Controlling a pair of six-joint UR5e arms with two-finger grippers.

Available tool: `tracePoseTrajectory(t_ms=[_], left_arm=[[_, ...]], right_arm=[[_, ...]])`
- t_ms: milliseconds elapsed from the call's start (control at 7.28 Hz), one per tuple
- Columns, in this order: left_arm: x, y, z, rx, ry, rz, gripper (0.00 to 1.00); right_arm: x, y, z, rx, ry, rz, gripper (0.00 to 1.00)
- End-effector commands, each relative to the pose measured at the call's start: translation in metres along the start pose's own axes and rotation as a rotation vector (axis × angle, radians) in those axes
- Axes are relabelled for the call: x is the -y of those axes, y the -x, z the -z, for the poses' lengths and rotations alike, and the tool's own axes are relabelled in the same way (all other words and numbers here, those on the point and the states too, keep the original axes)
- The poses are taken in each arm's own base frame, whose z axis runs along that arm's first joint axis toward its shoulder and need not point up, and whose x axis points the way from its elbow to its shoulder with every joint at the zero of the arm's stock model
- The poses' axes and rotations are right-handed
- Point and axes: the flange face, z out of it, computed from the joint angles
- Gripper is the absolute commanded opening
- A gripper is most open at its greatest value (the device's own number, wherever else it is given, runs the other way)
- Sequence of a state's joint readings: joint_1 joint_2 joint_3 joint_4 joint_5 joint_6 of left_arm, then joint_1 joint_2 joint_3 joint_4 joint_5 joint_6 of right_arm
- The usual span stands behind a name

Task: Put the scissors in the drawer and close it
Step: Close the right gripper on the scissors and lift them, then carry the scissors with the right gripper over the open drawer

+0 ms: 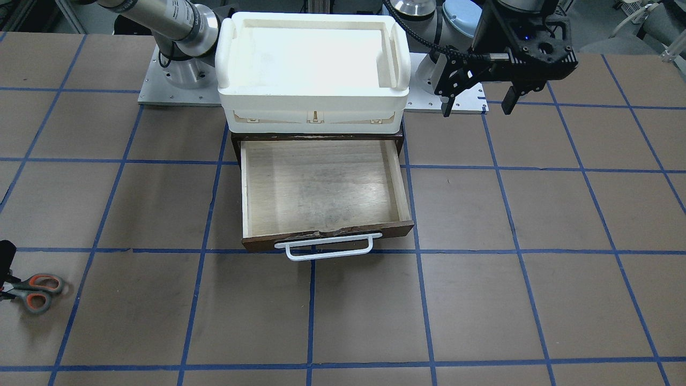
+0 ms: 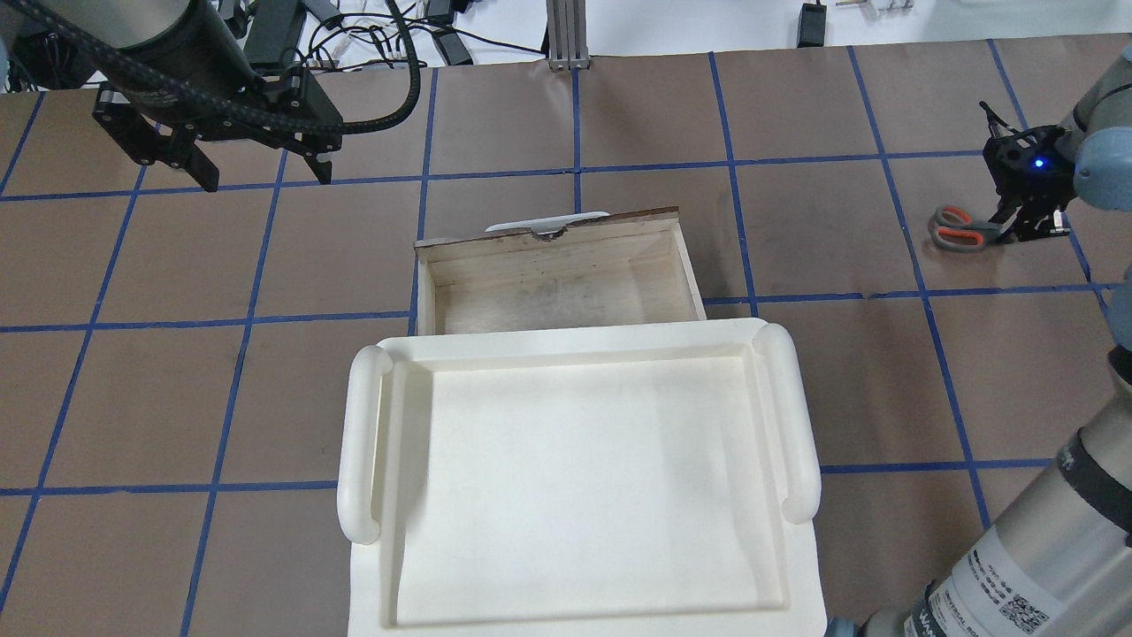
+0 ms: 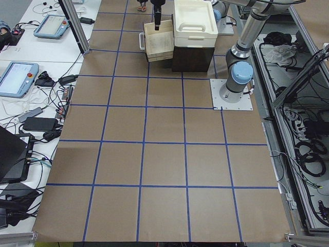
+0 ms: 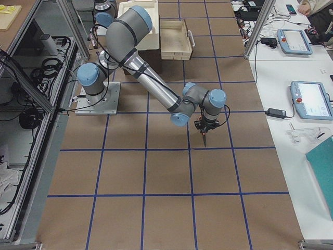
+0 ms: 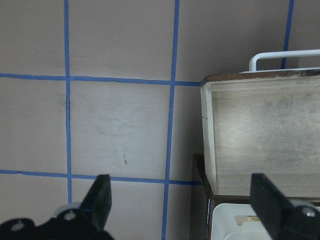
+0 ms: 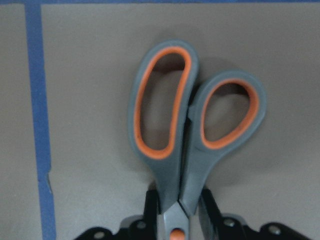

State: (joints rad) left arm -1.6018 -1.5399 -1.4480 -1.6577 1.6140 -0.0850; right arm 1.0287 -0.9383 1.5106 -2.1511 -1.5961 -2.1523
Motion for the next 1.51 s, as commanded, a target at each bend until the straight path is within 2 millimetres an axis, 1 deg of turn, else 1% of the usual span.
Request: tracePoseTrajectory(t_ms=[0, 137, 275, 412, 550, 687, 824, 962, 1099, 1237, 1374], left_arm=[[0.000, 0.000, -0.001, 0.002, 0.004, -0.002, 1.00], [0.000, 0.000, -0.001, 0.002, 0.004, 0.000, 1.00], [0.000, 0.000, 0.000, 0.001, 0.002, 0.000, 1.00], [-0.001, 0.000, 0.000, 0.002, 0.004, 0.000, 1.00], [0.000, 0.000, -0.001, 0.002, 0.005, -0.001, 1.00], [-0.001, 0.000, -0.001, 0.003, 0.005, -0.001, 1.00], [-0.001, 0.000, -0.001, 0.003, 0.005, -0.001, 1.00], [-0.001, 0.000, -0.001, 0.003, 0.005, -0.001, 1.00], [-0.001, 0.000, -0.001, 0.003, 0.005, -0.002, 1.00], [-0.001, 0.000, -0.001, 0.003, 0.005, -0.001, 1.00], [-0.001, 0.000, -0.001, 0.003, 0.007, -0.001, 1.00]], right_arm=[[0.011, -0.001, 0.055, -0.066, 0.031, 0.016, 0.00], [0.032, -0.001, 0.084, -0.083, 0.033, 0.042, 0.00], [0.072, -0.002, 0.125, -0.115, 0.045, 0.093, 0.00], [0.123, 0.002, 0.161, -0.126, 0.014, 0.144, 0.00], [0.168, 0.009, 0.185, -0.123, -0.023, 0.177, 0.00], [0.218, 0.011, 0.202, -0.139, -0.036, 0.230, 0.00], [0.272, 0.015, 0.217, -0.163, -0.060, 0.241, 0.00], [0.328, 0.023, 0.227, -0.169, -0.074, 0.231, 0.00], [0.380, 0.033, 0.233, -0.170, -0.074, 0.246, 0.00], [0.429, 0.045, 0.233, -0.163, -0.082, 0.255, 0.00], [0.467, 0.058, 0.229, -0.150, -0.092, 0.252, 0.00]])
